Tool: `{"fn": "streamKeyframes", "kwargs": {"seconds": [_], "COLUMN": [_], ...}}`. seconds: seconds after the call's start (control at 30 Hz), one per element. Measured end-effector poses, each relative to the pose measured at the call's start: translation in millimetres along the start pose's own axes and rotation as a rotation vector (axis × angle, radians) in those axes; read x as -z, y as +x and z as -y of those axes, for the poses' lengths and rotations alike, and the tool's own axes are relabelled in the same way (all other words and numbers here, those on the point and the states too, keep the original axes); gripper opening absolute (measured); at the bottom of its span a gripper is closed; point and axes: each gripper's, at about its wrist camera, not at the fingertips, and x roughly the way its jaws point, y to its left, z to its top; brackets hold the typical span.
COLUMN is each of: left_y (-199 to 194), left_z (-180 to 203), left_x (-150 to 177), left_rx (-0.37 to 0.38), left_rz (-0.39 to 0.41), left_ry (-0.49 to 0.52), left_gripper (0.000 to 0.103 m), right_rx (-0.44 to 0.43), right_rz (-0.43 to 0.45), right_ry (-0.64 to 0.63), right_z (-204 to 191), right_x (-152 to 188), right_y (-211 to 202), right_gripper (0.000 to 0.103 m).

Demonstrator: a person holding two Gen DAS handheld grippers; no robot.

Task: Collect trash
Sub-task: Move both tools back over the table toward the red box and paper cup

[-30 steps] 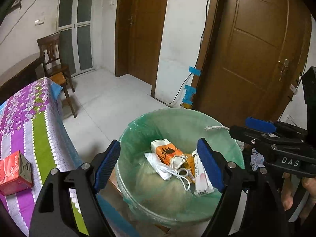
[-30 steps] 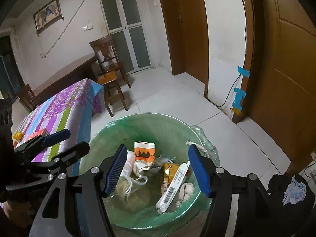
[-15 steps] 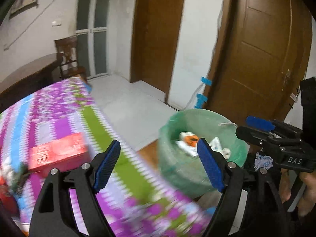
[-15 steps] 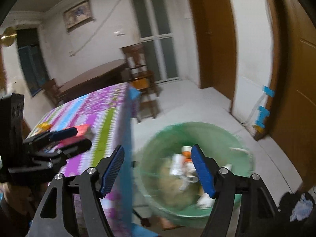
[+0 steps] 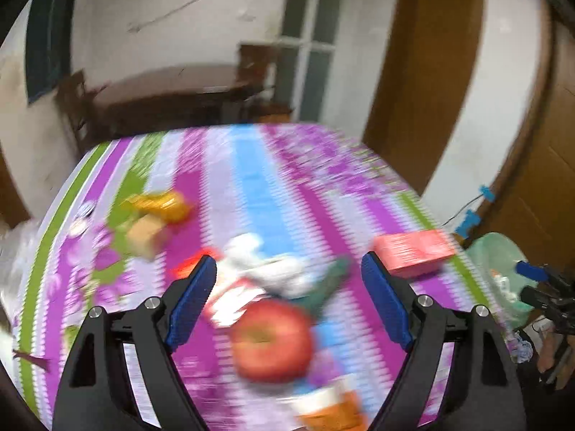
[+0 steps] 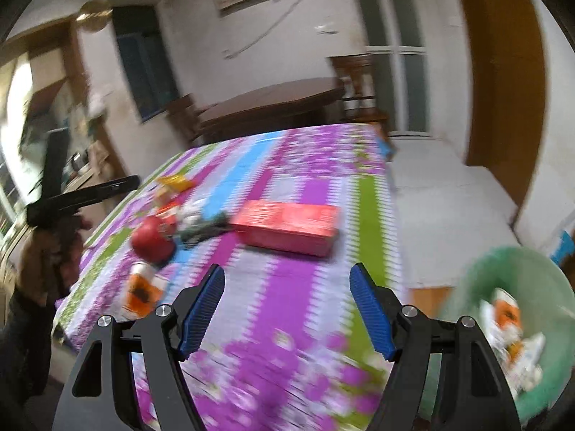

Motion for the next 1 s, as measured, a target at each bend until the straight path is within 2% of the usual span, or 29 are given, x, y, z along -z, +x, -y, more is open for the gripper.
{"fn": "streamKeyframes", "kwargs": {"seconds": [0.07,0.17,0.2,0.3,0.37,0.4,0.47,0.53,0.63,0.7,0.77,0.87,0.97,1.0], "left_y": [11.3,33.4,37.2,60.5,72.7,82.7,98.0,109.5,122.1,130.4,143.1,154.9,140.7,133.5], "left_z": [-27.6,-60.6,-66.2,-65.7,-62.4,-58.9,-52.3,-50.8,-47.4,-36.8,-26.6,-21.3,-37.0,-43.6], "left_x": [-1.3,-6.4,-6.1,-16.9,-22.4,-25.5,-29.4,-33.9,-42.5,-44.8,-40.8,-33.6,-29.1,-26.1], "left_rx": [-0.027,-0.028,-0.036,0.008,0.065,0.128,0.189,0.217,0.328,0.403,0.397,0.309,0.331,0.338], "left_rz": [-0.037,-0.102,-0.119,-0.175,-0.207,-0.242,-0.290,-0.297,-0.301,-0.342,-0.418,-0.502,-0.496,-0.493], "left_ry": [-0.039,-0.074,-0.074,-0.049,-0.031,-0.035,-0.047,-0.051,-0.062,-0.032,0.019,0.089,0.068,0.059], "left_gripper": [0.079,0.079,0.079,0.079,0.079,0.079,0.079,0.079,0.079,0.079,0.079,0.079,0.081,0.085], "right_rx": [-0.054,-0.081,-0.088,-0.123,-0.146,-0.153,-0.155,-0.160,-0.164,-0.165,-0.157,-0.148,-0.144,-0.143], "right_rz": [-0.041,-0.084,-0.093,-0.108,-0.122,-0.129,-0.140,-0.142,-0.142,-0.147,-0.158,-0.166,-0.168,-0.169], "right_ry": [-0.019,-0.062,-0.070,-0.064,-0.056,-0.054,-0.050,-0.038,-0.012,0.004,0.012,0.011,0.001,-0.003], "right_z": [-21.7,-53.5,-61.9,-80.8,-91.9,-94.6,-97.9,-99.1,-96.2,-93.3,-90.5,-89.3,-87.5,-87.2], "right_x": [-15.8,-31.5,-34.8,-45.7,-50.0,-49.1,-50.0,-52.7,-52.6,-51.1,-48.5,-46.9,-49.6,-50.7], "right_y": [26.6,63.5,74.3,103.6,123.6,129.6,143.7,155.4,166.4,172.8,178.6,181.9,183.7,184.5], "right_gripper": [0.073,0.073,0.073,0.072,0.072,0.072,0.071,0.071,0.071,0.071,0.071,0.071,0.071,0.071]}}
